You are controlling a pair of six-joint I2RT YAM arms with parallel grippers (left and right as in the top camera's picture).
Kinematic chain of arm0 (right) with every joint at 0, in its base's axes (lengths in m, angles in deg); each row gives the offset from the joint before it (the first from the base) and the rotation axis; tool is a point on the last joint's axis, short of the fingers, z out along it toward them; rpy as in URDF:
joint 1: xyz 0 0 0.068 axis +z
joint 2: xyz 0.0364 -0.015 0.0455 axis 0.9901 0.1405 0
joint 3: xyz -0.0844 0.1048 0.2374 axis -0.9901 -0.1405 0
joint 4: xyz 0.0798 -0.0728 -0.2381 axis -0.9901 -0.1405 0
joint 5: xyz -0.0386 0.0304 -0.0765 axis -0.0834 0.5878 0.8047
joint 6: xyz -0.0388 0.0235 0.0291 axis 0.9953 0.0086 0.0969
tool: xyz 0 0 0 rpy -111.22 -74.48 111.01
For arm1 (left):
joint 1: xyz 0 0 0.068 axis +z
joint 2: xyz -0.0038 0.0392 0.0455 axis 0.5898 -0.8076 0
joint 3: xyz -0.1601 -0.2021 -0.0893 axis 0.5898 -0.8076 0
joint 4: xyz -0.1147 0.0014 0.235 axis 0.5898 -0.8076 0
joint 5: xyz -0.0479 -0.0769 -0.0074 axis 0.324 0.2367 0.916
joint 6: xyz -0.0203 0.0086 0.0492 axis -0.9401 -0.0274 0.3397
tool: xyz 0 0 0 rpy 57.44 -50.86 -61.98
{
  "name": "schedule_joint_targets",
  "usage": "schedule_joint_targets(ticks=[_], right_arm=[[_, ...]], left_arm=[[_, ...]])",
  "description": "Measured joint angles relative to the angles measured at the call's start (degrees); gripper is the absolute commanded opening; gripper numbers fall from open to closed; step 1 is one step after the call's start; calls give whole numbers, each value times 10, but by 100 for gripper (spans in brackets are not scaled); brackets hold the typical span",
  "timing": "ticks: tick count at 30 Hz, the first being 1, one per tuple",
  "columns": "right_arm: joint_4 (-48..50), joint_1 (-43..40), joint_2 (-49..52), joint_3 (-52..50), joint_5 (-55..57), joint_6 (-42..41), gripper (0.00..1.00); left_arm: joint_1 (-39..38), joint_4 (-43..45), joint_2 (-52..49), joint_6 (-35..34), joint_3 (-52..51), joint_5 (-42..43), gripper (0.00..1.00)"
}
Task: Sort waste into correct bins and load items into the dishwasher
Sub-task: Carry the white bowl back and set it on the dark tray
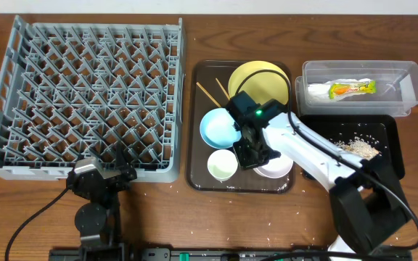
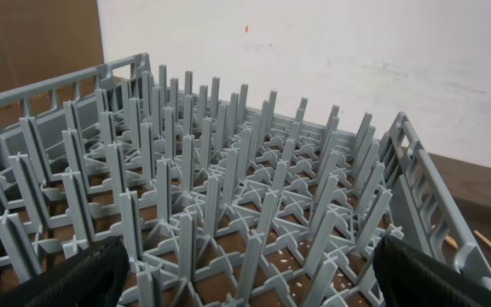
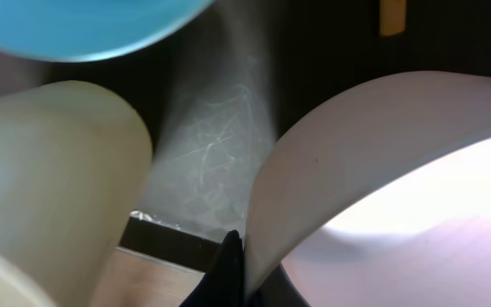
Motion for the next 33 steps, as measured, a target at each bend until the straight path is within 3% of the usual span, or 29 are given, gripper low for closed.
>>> schedule_joint_targets(ticks=[7,14,20,28,31,33], right_arm=[[-15,0,5,2,-2,-6,30],[-105,-6,6,99,-8,-2,33],[-96,-1,5,164,-18,5,41],[-71,35,23,150,-24,4,36],[-64,47,56,143,-26,4,21],[-62,47,79,139,-28,0,4]], left_arm=[[0,0,0,0,0,0,93],[0,0,0,0,0,0,93],[0,0,0,0,0,0,93],[0,0,0,0,0,0,93],[0,0,0,0,0,0,93],[0,0,0,0,0,0,93]])
